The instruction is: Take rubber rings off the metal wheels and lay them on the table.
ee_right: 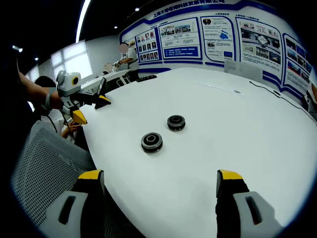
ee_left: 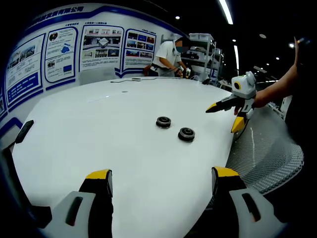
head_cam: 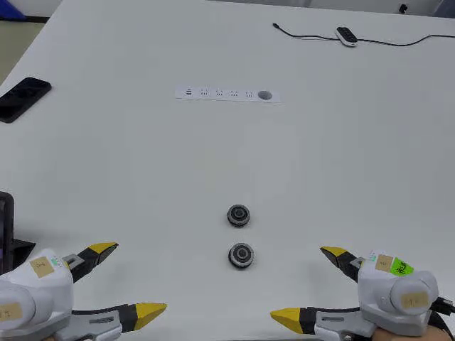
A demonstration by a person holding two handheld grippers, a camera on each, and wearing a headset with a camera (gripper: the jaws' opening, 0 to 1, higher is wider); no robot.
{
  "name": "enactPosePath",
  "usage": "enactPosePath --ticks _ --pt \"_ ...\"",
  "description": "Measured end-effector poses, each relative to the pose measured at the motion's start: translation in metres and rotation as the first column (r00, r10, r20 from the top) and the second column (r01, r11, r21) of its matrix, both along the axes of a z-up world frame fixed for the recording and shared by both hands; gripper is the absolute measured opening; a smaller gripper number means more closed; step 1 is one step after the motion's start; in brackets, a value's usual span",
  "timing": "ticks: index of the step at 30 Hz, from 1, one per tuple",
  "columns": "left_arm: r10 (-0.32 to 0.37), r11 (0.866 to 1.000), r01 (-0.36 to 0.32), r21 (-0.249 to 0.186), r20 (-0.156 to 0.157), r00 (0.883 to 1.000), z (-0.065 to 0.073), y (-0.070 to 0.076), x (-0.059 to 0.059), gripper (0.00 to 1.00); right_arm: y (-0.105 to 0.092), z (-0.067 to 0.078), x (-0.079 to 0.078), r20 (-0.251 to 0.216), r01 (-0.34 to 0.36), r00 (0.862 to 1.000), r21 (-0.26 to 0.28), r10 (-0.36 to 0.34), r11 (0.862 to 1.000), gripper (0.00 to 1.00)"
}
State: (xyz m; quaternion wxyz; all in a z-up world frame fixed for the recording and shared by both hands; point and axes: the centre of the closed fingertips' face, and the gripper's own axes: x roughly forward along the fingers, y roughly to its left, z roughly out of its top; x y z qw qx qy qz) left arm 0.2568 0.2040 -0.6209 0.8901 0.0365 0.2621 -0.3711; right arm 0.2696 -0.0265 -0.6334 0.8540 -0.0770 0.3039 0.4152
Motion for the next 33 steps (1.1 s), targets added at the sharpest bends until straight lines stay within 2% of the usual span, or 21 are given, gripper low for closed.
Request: enactPosePath --ticks 15,33 --pt "-0.031 0.999 0.031 0.011 -0.027 0.999 -0.005 -0.011 0.004 0.74 0.012 -0.001 0.0 -0.033 0.002 0.999 0.029 -0.001 1.0 0.88" --pt "-0.092 0.995 0.093 0.019 -0.042 0.995 -0.007 -0.029 0.014 0.65 0.028 -0.004 0.004 -0.075 0.005 0.997 0.07 0.0 0.998 0.81"
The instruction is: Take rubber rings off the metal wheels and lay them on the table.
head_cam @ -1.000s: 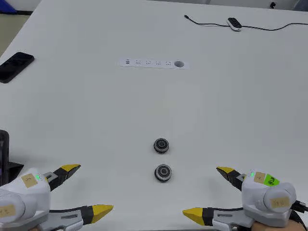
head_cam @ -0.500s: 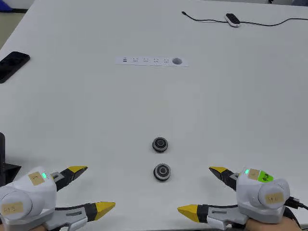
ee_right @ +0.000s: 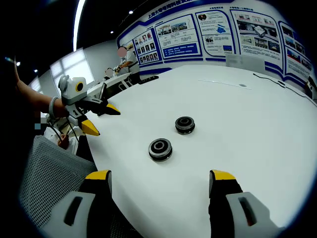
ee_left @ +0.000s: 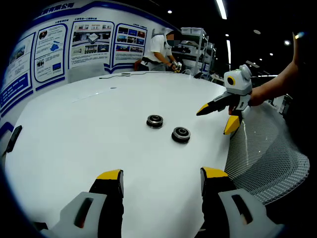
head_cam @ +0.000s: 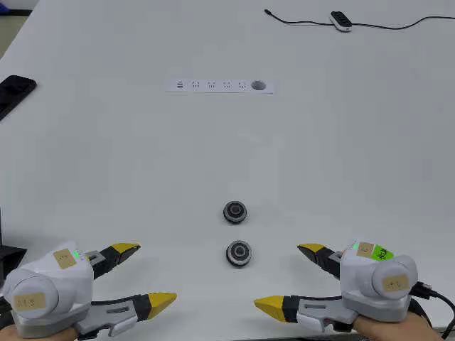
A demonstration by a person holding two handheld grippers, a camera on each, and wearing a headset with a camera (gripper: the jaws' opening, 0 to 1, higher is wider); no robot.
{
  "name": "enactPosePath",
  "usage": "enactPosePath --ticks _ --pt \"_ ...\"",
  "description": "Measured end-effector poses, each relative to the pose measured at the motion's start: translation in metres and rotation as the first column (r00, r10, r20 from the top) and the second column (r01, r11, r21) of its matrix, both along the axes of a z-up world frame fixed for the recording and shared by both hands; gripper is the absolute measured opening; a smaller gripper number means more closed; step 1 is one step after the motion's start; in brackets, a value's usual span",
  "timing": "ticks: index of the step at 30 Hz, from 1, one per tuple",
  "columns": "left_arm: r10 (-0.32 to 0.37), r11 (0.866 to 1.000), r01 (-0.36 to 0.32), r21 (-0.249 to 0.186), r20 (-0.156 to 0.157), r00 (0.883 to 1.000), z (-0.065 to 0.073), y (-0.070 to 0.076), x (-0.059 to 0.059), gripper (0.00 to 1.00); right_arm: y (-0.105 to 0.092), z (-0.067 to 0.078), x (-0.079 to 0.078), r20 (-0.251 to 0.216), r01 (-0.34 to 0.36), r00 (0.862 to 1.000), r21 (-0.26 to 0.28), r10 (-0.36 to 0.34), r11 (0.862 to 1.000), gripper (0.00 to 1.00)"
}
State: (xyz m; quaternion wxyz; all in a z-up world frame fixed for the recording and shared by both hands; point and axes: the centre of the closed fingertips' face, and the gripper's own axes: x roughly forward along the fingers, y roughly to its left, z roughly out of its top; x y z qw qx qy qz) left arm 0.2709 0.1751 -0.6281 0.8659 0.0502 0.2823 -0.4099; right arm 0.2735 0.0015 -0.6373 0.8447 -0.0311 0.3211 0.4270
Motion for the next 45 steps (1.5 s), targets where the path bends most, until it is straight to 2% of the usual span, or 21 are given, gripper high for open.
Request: enactPosePath --ticks 13,28,45 --pt "-0.049 0.999 0.049 -0.001 0.0 0.999 0.0 -0.017 0.007 0.61 0.008 -0.002 0.001 -0.021 -0.003 1.0 0.023 0.003 1.0 0.78" --pt "-0.097 0.995 0.097 -0.002 0.001 0.995 -0.001 -0.036 0.014 0.53 0.022 -0.003 0.006 -0.041 -0.018 0.999 0.057 0.021 0.998 0.75" --pt "-0.173 0.985 0.173 0.008 0.006 0.985 0.0 -0.064 0.022 0.38 0.029 -0.009 0.005 -0.076 -0.02 0.997 0.086 0.027 0.996 0.73"
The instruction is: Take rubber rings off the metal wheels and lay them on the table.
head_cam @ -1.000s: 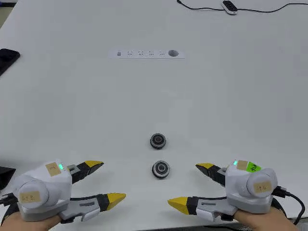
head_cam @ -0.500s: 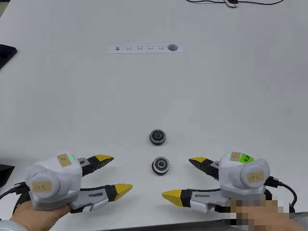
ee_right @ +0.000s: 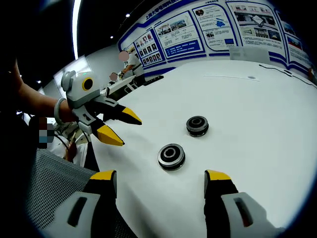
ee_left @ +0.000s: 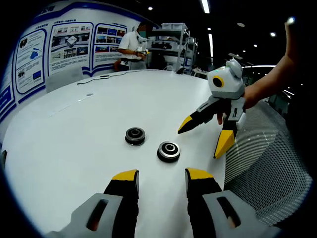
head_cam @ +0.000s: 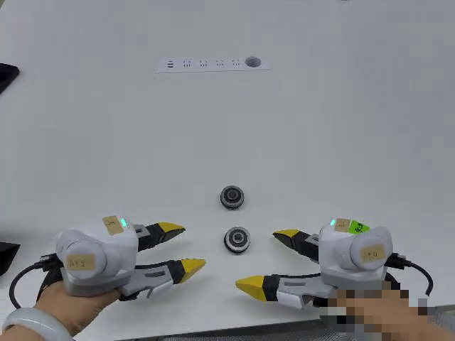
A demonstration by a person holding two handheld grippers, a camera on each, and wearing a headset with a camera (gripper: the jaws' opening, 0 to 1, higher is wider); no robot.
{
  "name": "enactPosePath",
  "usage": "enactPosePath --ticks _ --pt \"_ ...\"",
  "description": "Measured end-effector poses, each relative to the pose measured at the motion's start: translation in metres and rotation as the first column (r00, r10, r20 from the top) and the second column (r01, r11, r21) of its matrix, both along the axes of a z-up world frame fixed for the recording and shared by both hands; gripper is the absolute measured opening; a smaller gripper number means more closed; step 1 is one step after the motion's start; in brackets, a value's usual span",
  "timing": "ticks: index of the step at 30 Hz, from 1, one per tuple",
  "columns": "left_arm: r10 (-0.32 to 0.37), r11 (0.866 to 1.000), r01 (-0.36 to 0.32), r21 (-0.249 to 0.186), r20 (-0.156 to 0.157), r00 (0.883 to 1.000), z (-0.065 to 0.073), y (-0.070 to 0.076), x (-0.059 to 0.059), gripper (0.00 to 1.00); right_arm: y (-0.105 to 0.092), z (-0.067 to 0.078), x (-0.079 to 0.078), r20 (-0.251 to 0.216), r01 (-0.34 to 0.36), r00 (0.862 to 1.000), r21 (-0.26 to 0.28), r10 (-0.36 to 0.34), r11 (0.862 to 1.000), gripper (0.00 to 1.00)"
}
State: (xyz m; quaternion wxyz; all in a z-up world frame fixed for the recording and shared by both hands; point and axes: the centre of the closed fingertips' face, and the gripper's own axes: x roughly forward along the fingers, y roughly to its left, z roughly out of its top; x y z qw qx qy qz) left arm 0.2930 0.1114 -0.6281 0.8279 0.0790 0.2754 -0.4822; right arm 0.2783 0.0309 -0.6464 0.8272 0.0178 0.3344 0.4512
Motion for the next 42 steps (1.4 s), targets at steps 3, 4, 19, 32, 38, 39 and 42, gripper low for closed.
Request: enactPosePath --ticks 3,4,19,32,38,39,42 --pt "-0.013 1.0 0.013 0.004 -0.003 1.0 -0.001 -0.004 0.002 0.37 0.001 -0.001 0.0 -0.004 0.001 1.0 0.005 -0.001 1.0 0.72" --pt "-0.016 1.0 0.016 0.006 -0.001 1.0 -0.001 -0.005 0.002 0.37 0.002 0.0 0.0 -0.005 0.0 1.0 0.008 0.0 1.0 0.72" --pt "-0.081 0.997 0.081 0.019 0.01 0.997 -0.001 -0.032 0.009 0.25 0.01 0.006 0.004 -0.003 0.002 1.0 0.043 -0.002 0.999 0.7" --pt "-0.135 0.99 0.135 0.044 0.019 0.991 -0.005 -0.049 0.013 0.19 0.012 0.004 0.006 -0.013 0.004 1.0 0.056 -0.003 0.998 0.7" --pt "-0.167 0.984 0.165 0.073 0.02 0.986 -0.011 -0.055 0.013 0.16 0.015 0.003 0.005 -0.017 0.003 1.0 0.062 -0.002 0.998 0.69" --pt "-0.167 0.983 0.165 0.076 0.019 0.986 -0.012 -0.055 0.013 0.16 0.015 0.003 0.005 -0.019 0.003 1.0 0.063 -0.001 0.998 0.69" --pt "-0.171 0.982 0.169 0.079 0.019 0.985 -0.012 -0.057 0.014 0.16 0.015 0.002 0.004 -0.021 0.003 1.0 0.064 -0.001 0.998 0.69"
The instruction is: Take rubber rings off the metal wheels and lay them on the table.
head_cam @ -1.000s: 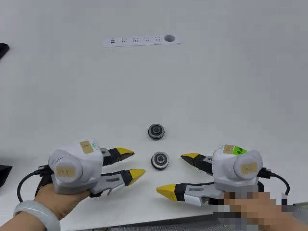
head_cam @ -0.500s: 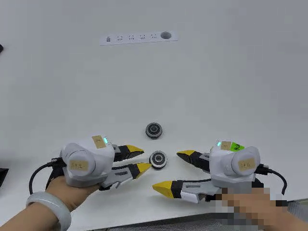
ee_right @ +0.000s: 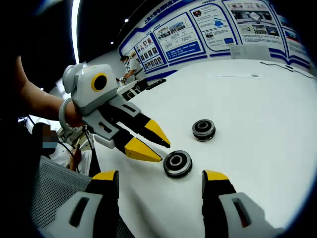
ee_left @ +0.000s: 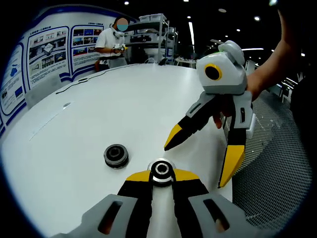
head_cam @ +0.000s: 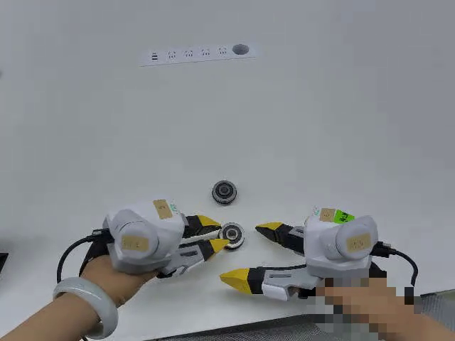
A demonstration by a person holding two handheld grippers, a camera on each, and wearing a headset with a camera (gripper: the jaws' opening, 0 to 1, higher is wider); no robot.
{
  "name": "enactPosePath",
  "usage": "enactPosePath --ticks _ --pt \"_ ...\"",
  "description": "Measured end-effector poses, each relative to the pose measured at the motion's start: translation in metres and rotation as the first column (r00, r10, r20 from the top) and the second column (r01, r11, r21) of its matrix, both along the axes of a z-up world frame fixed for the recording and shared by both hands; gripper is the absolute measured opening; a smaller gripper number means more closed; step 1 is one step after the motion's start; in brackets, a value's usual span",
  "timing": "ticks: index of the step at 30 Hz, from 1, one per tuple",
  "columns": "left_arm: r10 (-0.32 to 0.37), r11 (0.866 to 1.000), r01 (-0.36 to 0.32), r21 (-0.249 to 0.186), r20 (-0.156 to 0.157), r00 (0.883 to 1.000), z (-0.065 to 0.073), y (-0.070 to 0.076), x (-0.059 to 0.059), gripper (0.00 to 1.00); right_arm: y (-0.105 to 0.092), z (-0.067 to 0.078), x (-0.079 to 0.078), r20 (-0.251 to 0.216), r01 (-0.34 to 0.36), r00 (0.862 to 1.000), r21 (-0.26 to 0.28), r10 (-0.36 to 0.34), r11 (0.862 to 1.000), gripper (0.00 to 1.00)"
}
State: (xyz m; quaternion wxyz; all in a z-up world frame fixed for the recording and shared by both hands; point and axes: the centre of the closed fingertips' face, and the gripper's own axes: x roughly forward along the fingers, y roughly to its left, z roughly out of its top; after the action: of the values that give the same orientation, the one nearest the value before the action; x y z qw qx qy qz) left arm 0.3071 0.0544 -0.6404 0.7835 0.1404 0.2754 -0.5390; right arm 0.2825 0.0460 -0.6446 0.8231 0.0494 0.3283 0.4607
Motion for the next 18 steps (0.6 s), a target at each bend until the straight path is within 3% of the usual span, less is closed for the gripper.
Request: enactPosePath --ticks 18 --pt "-0.053 0.998 0.052 0.043 0.008 0.999 -0.0099 -0.0102 0.0033 0.15 0.0007 0.0006 0.0034 -0.005 0.017 1.0 0.019 -0.017 1.0 0.68"
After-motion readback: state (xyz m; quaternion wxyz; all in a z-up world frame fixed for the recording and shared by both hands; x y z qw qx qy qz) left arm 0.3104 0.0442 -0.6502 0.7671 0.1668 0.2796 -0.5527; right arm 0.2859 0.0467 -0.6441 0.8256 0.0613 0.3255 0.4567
